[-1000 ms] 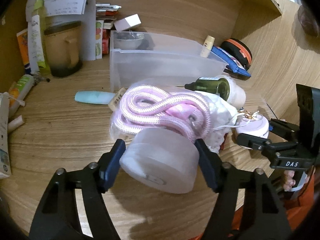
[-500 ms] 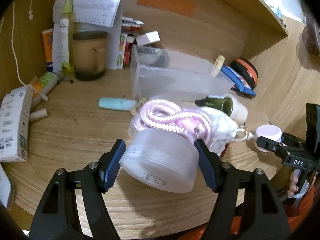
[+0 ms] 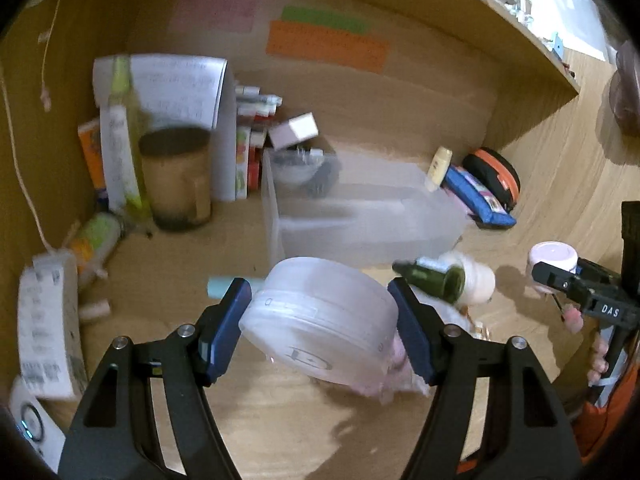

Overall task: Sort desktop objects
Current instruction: 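Lift the pink-white device with the right gripper while the left grasps the white round container, then carry the pink-white device into the clear box and open the right gripper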

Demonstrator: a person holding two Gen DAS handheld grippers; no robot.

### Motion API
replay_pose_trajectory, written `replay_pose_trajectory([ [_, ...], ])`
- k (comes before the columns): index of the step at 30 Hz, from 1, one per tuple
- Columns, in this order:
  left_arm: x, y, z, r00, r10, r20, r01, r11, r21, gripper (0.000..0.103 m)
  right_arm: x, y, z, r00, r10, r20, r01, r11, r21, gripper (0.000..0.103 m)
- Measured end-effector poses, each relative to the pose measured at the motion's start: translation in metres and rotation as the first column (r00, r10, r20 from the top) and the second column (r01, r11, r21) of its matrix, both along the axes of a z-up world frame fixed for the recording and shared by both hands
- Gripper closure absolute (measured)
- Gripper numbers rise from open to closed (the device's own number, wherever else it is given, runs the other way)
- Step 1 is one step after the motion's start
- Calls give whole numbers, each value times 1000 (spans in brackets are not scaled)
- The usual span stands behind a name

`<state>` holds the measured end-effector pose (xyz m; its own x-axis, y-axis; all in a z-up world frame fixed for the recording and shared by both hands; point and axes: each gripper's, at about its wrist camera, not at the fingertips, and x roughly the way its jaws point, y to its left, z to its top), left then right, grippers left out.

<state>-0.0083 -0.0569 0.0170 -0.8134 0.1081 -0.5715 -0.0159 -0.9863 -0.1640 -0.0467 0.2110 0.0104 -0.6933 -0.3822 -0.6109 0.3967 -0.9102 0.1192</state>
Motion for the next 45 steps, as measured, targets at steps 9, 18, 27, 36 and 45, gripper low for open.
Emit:
replay_pose_trajectory([
  [9,-40,-5,43,996,-35,-84,35,999,-7,33,-39,-12,30,998,43,-52,-44,999,-7,41],
  [18,-86,-22,-10,1000,-8,-9,8,999,35,33,-90,-38,12,995,100,2,-100,995,-11,41],
  [27,-95,-27,-21,998,-50,35,47,997,62,33,-104,-55,-3,991,125,56,-124,992,-29,41],
  [36,-37,-58,-5,997,61,49,-62,998,27,26,-103,-65,-1,989,140,52,-139,990,-24,41],
  [45,30,-90,-43,964,177,200,-176,984,-23,21,-121,-73,3,990,133,49,-132,991,-17,41],
])
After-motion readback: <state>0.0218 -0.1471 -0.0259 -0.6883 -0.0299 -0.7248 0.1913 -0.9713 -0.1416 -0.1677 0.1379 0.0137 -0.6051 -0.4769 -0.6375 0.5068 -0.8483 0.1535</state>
